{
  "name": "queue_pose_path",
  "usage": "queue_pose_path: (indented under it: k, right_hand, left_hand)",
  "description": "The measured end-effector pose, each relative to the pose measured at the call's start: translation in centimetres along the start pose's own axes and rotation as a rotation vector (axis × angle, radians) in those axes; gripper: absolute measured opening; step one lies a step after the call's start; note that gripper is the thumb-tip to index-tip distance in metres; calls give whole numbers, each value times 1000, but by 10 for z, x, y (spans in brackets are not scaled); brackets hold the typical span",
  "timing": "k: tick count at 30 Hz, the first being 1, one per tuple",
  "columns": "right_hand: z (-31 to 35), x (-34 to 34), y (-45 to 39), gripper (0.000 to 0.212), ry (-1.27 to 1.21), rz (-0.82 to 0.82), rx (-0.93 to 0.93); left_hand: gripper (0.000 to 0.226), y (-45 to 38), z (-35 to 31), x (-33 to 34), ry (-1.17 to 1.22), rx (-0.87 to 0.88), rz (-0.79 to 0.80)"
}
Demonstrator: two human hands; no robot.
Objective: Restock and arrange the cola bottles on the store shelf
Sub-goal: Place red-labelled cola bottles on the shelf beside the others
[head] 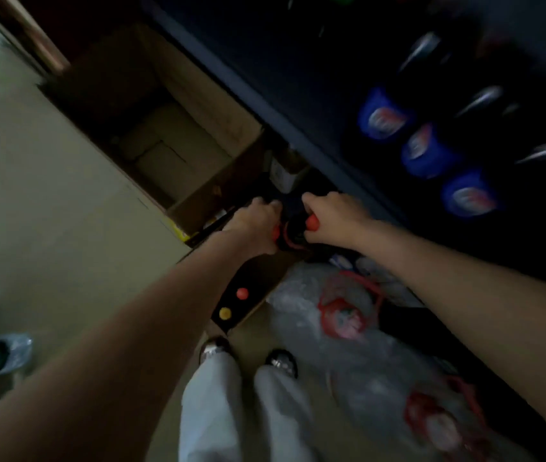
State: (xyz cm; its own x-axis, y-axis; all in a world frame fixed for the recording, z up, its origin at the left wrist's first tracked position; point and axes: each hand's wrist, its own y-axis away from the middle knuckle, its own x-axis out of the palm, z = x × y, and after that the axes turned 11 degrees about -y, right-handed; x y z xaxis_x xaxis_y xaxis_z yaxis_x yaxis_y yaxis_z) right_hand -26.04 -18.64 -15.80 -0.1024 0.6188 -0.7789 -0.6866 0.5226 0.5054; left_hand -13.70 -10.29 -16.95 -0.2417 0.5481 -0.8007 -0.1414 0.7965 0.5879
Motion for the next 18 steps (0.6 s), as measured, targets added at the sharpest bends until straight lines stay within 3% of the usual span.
queue_pose_path:
  k: [3, 7, 9, 15, 18]
  right_hand:
    - [29, -78, 88, 29, -203, -122, 106]
    - [49, -155, 192, 21, -438, -269, 224]
    - [58, -185, 244, 30, -476, -335, 238]
    - [70, -254, 438, 19, -519, -705, 238]
    - [59, -294, 549, 38, -608, -948, 349]
  left_hand:
    - [53, 80, -14, -100, 54, -8, -59]
    - [46, 171, -59, -214, -77, 90, -34]
    - [44, 209, -94, -249, -150, 163, -35]
    - [46, 337, -202, -318, -322, 375, -176]
    - [26, 397, -277, -355, -275, 465, -270]
